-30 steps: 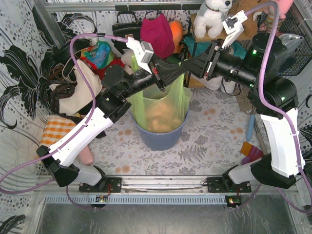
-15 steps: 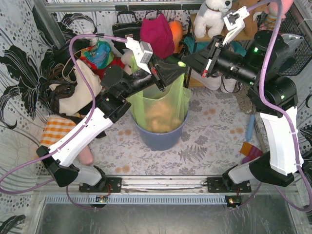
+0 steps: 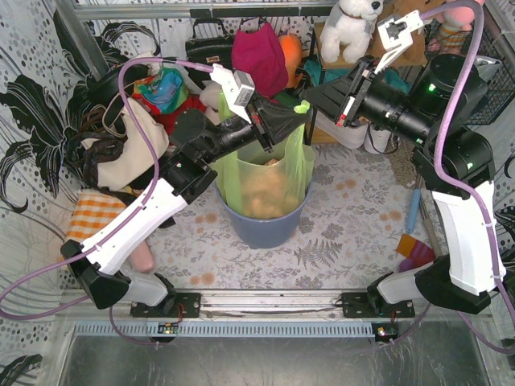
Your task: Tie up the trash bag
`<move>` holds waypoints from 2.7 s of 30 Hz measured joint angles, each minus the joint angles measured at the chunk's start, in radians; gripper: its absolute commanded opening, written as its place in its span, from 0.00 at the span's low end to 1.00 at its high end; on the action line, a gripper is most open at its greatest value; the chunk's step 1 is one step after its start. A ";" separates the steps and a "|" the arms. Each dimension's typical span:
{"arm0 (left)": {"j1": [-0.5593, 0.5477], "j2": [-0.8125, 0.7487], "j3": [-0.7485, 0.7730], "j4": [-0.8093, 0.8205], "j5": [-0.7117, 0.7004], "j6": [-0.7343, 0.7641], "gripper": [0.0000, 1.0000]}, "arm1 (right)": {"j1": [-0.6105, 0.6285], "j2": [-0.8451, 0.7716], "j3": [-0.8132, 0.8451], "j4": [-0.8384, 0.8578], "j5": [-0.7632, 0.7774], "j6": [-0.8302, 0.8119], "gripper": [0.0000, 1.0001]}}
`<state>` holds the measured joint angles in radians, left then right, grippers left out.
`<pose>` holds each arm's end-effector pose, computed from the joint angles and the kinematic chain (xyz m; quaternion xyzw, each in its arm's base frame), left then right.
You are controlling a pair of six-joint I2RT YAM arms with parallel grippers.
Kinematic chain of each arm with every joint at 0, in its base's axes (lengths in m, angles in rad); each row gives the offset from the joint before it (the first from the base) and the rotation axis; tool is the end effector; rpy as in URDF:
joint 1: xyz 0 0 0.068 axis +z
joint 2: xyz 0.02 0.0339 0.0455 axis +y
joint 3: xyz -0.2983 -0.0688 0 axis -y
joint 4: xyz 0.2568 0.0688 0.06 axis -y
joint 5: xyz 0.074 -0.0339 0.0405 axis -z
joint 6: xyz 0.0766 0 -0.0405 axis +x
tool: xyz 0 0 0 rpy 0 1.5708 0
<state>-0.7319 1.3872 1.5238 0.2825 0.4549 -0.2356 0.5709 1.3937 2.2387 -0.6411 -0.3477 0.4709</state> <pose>0.2321 -0.2537 0.5593 0.3136 0.4678 -0.4888 0.6663 0.1845 0.1495 0.6686 -0.1650 0.6145 0.4748 0.6081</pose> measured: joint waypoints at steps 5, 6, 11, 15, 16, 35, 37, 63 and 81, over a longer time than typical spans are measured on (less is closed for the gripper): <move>0.000 0.000 0.002 0.001 -0.008 0.000 0.11 | 0.000 0.000 -0.001 -0.009 0.004 0.003 0.25; 0.000 0.000 0.003 0.001 -0.008 0.000 0.11 | 0.000 0.000 -0.001 -0.012 0.004 0.003 0.26; 0.000 0.000 0.004 0.001 -0.009 0.000 0.12 | 0.000 0.000 -0.006 -0.035 0.004 0.003 0.26; 0.000 0.000 0.004 0.001 -0.009 0.000 0.12 | 0.000 0.000 -0.006 -0.049 0.004 0.003 0.28; 0.000 0.000 0.004 0.001 -0.009 0.000 0.11 | 0.000 0.001 -0.006 -0.050 0.004 0.003 0.32; 0.000 0.000 0.004 0.001 -0.009 -0.003 0.11 | 0.000 0.012 -0.006 -0.060 0.062 -0.005 0.27; 0.000 0.000 0.004 0.001 -0.009 -0.003 0.11 | 0.000 0.018 -0.006 -0.061 0.054 -0.005 0.23; 0.000 0.001 0.048 -0.006 -0.009 -0.010 0.29 | 0.000 0.021 -0.006 -0.062 0.041 0.000 0.00; 0.000 0.006 0.032 0.022 0.040 -0.014 0.00 | 0.000 0.021 -0.013 -0.030 0.026 -0.021 0.43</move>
<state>-0.7319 1.3937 1.5558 0.3046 0.4950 -0.2501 0.5709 1.4143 2.2257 -0.6708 -0.3222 0.4500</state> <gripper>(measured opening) 0.011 0.320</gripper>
